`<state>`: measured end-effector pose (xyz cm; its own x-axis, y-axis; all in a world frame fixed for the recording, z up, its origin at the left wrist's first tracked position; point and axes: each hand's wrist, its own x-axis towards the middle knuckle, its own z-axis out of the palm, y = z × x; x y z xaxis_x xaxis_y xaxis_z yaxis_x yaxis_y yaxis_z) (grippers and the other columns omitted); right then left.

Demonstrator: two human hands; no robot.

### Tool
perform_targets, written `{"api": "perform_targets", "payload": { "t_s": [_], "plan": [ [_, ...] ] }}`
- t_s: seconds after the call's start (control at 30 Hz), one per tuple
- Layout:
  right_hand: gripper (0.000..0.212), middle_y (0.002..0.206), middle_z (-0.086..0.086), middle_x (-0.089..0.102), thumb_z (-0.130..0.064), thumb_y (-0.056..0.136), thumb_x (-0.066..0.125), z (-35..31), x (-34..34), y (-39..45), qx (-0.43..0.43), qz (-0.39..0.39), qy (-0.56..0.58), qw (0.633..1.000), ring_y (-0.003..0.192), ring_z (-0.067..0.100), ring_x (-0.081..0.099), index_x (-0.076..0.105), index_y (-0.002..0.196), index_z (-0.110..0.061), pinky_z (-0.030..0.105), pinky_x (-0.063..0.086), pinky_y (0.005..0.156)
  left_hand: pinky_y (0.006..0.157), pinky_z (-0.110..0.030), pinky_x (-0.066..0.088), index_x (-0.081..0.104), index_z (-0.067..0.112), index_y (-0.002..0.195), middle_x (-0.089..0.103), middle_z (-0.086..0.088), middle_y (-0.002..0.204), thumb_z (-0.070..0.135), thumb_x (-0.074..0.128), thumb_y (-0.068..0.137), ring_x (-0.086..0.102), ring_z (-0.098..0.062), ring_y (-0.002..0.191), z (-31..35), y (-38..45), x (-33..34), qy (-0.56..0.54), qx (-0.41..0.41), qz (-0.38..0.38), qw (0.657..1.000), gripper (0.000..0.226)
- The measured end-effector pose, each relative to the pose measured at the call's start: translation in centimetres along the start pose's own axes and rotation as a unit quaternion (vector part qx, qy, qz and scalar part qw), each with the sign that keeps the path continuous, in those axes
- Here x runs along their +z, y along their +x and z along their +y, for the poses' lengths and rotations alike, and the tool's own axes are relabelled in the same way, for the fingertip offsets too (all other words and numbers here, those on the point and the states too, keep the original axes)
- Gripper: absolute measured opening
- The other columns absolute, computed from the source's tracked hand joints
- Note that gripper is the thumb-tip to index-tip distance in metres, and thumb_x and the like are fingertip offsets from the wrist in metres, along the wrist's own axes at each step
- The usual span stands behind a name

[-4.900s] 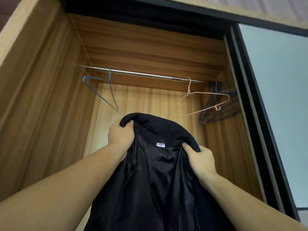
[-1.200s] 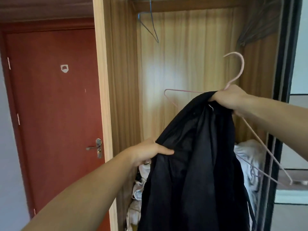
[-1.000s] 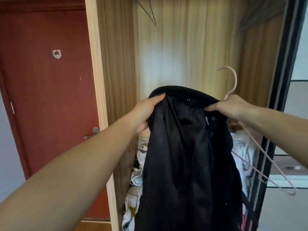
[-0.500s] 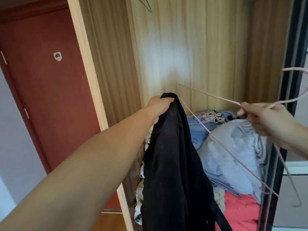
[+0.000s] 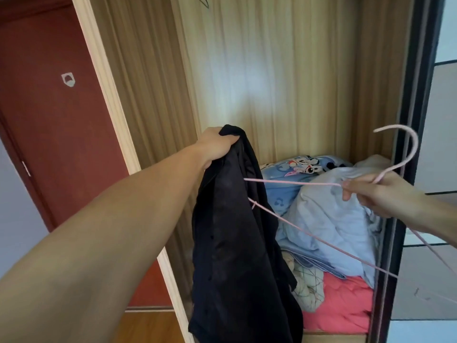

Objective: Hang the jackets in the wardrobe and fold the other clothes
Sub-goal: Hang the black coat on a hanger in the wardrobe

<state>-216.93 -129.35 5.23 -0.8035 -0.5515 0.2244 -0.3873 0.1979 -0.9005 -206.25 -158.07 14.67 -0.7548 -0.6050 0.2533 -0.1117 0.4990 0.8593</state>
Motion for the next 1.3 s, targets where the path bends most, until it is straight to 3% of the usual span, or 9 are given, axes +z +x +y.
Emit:
{"api": "perform_targets", "payload": {
  "t_s": [0.1,0.17,0.3,0.43,0.6,0.73,0.93,1.03,1.3],
  "plan": [
    [0.032,0.045,-0.002,0.038,-0.026,0.091,0.064,-0.4,1.5,0.4,-0.003,-0.008,-0.078,0.997,0.041,0.014,0.028,0.072,0.063,-0.012,0.021,0.021,0.041,0.083,-0.029,0.056,0.069,0.015,0.106,0.070,-0.004,0.103,0.025,0.063,0.094,0.067,-0.019,0.094,0.3,-0.1,-0.2,0.048,0.032,-0.029,0.998,0.016],
    [0.033,0.040,-0.006,0.041,-0.025,0.092,0.063,-1.0,2.7,0.5,-0.026,-0.004,-0.106,0.994,0.033,0.006,0.032,0.073,0.063,-0.013,0.013,0.024,0.037,0.087,-0.030,0.055,0.070,0.015,0.112,0.070,-0.004,0.105,0.024,0.064,0.094,0.067,-0.019,0.096,0.4,-0.3,-0.3,0.076,0.047,-0.043,0.995,0.021],
    [0.039,0.035,-0.006,0.044,-0.024,0.096,0.059,-2.2,7.1,0.6,-0.084,-0.022,-0.151,0.985,0.034,0.006,0.039,0.068,0.058,-0.019,0.014,0.032,0.041,0.077,-0.020,0.053,0.071,0.019,0.106,0.069,0.001,0.100,0.024,0.062,0.093,0.065,-0.014,0.091,1.2,-0.8,0.6,0.132,0.087,-0.057,0.986,0.016],
    [0.039,0.028,-0.010,0.042,-0.023,0.097,0.055,-2.2,9.1,1.1,-0.064,-0.023,-0.194,0.979,0.032,0.001,0.043,0.066,0.062,-0.014,0.011,0.033,0.040,0.066,-0.012,0.047,0.072,0.021,0.102,0.068,0.007,0.092,0.014,0.060,0.092,0.062,-0.008,0.086,1.5,-1.2,-0.4,0.165,0.121,-0.037,0.978,0.018],
    [0.039,0.039,-0.004,0.039,-0.026,0.097,0.055,-2.6,9.3,1.5,-0.042,0.016,-0.086,0.995,0.036,0.007,0.035,0.066,0.061,-0.016,0.013,0.028,0.037,0.068,-0.019,0.051,0.074,0.012,0.097,0.072,-0.004,0.097,0.012,0.056,0.091,0.065,-0.014,0.085,1.5,-2.1,-1.3,0.159,0.124,-0.007,0.980,0.019],
    [0.037,0.034,-0.011,0.039,-0.026,0.095,0.057,-4.9,11.3,1.8,-0.038,0.031,0.024,0.999,0.037,0.005,0.038,0.064,0.060,-0.018,0.020,0.027,0.048,0.068,-0.026,0.051,0.072,0.004,0.093,0.072,-0.009,0.092,0.018,0.059,0.086,0.066,-0.020,0.084,2.0,-2.9,0.6,0.252,0.161,-0.041,0.953,0.020],
    [0.035,0.044,-0.002,0.036,-0.020,0.093,0.056,-5.8,11.3,1.3,0.012,0.020,0.132,0.991,0.029,0.003,0.029,0.057,0.059,-0.013,0.014,0.022,0.030,0.076,-0.031,0.048,0.071,0.014,0.091,0.069,-0.002,0.089,0.015,0.053,0.090,0.062,-0.019,0.087,0.1,-4.1,1.8,0.314,0.184,-0.121,0.923,0.018],
    [0.033,0.047,0.000,0.033,-0.018,0.091,0.055,-5.3,10.8,1.2,0.022,-0.003,0.127,0.992,0.031,0.007,0.025,0.054,0.059,-0.013,0.018,0.020,0.032,0.071,-0.029,0.047,0.064,0.028,0.076,0.065,0.004,0.078,0.017,0.053,0.091,0.061,-0.017,0.081,0.4,-4.2,1.3,0.322,0.161,-0.180,0.916,0.021],
    [0.035,0.045,-0.005,0.040,-0.019,0.090,0.058,-4.5,8.4,1.6,-0.028,-0.003,0.071,0.997,0.038,0.007,0.032,0.058,0.056,-0.012,0.020,0.026,0.042,0.076,-0.022,0.050,0.073,0.031,0.099,0.072,0.010,0.090,0.030,0.066,0.090,0.067,-0.009,0.089,1.2,-4.3,0.9,0.255,0.126,-0.248,0.926,0.012]
  ]
}}
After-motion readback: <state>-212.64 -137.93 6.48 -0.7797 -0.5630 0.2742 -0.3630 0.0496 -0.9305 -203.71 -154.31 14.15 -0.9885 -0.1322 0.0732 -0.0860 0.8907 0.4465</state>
